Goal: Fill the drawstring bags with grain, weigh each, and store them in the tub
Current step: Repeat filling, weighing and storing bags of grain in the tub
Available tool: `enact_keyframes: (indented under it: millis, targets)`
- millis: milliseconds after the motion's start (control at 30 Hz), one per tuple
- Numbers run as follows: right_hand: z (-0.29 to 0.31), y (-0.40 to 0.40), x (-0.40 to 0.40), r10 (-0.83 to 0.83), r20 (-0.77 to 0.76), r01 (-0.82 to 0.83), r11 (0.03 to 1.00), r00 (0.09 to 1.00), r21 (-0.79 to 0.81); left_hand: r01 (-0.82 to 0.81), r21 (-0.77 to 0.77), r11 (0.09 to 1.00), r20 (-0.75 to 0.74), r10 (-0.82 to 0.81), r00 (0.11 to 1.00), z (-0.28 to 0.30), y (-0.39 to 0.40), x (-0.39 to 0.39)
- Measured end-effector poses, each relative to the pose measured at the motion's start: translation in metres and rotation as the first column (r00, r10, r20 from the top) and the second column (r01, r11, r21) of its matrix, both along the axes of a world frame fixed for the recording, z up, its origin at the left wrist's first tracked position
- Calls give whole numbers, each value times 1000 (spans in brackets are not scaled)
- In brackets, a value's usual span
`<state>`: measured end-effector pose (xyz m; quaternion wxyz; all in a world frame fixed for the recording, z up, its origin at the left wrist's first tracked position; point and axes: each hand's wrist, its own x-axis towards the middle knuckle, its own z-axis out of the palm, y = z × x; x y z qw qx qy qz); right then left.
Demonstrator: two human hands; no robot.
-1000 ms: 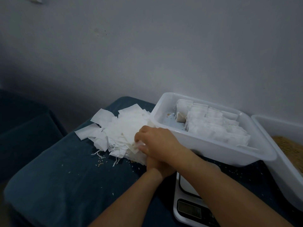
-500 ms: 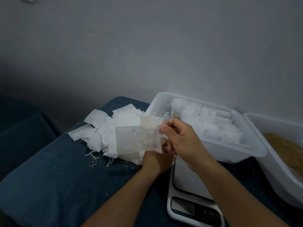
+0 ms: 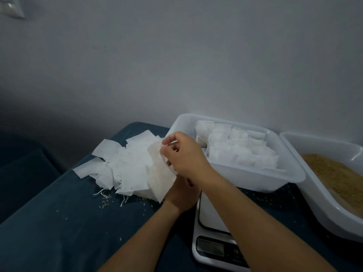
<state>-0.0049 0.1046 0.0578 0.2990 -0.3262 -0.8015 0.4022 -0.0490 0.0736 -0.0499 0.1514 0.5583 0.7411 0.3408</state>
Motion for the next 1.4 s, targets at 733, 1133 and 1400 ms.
enact_keyframes:
  millis: [733, 1133, 1400]
  targets:
    - [30, 26, 4, 36, 214, -137, 868, 976, 478, -92, 39, 995, 415, 68, 907, 9, 1, 6]
    - [27, 12, 57, 40, -309, 21, 981, 950, 191, -65, 155, 986, 512, -24, 859, 15, 0, 12]
    - [9, 20, 144, -81, -590, 125, 992, 803, 33, 67, 262, 963, 588, -214, 780, 36, -17, 28]
